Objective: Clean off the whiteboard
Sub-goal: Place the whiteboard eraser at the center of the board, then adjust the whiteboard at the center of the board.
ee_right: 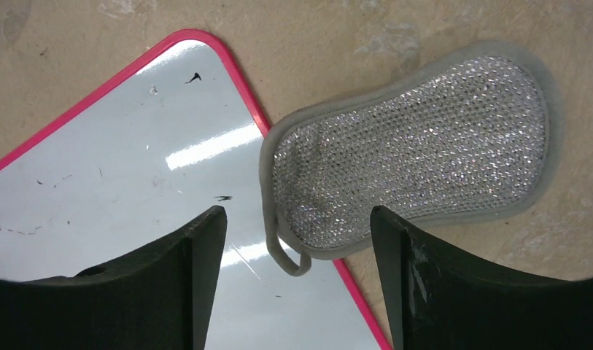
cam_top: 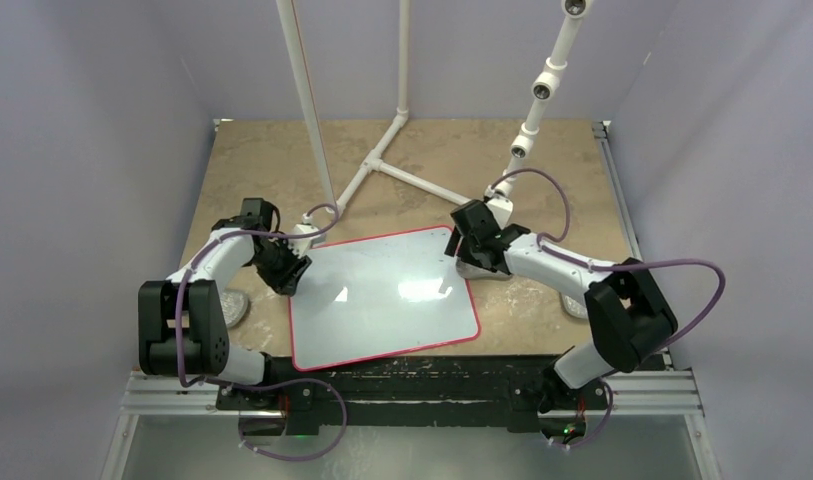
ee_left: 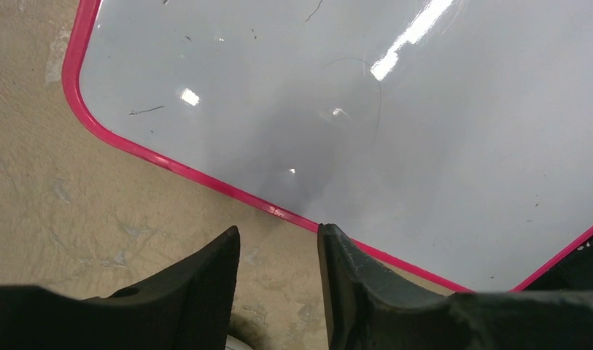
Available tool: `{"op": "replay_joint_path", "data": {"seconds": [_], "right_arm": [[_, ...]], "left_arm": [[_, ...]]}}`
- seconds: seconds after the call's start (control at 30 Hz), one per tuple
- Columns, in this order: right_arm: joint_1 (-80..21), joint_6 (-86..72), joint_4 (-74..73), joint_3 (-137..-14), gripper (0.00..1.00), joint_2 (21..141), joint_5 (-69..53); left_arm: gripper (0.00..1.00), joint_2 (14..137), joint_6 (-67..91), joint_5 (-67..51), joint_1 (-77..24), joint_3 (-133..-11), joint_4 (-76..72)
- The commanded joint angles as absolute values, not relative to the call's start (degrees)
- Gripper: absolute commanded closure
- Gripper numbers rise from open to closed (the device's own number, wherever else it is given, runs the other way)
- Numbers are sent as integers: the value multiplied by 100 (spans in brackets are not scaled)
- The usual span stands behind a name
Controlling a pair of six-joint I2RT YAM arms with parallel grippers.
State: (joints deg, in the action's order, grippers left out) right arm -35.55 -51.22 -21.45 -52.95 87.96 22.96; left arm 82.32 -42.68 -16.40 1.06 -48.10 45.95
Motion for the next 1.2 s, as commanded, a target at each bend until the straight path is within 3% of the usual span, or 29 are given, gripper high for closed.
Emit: {"op": "replay_joint_path", "data": {"seconds": [0.0,0.17,0.33,0.63,0.93,1.17], "right_arm": [[-3521,-5149,-2311,-5185,20,8347,2659],[-3722,-5193,-2194,-4606,2,7475,2328],[-4531,-6001,-2076,-3644,1,6933,1721],[-6347,-7223,-2474,-3438,1,7036,1102],[-6379,-7527,-1687,-2984,1,7379,540],[-6164,-7573,-1380,-3067,2,7681,782]], "left_arm": [[54,8091,-4255,-1930,70,-5069,4702],[48,7964,-3938,-2181,-45,-5216,4327],[46,8254,-3909,-2115,-238,-5523,3759],[46,9298,-3960,-2172,-237,-6352,3277],[46,9905,-4039,-2010,-237,-6465,2970],[47,10001,-4153,-1445,-238,-6172,2601]]}}
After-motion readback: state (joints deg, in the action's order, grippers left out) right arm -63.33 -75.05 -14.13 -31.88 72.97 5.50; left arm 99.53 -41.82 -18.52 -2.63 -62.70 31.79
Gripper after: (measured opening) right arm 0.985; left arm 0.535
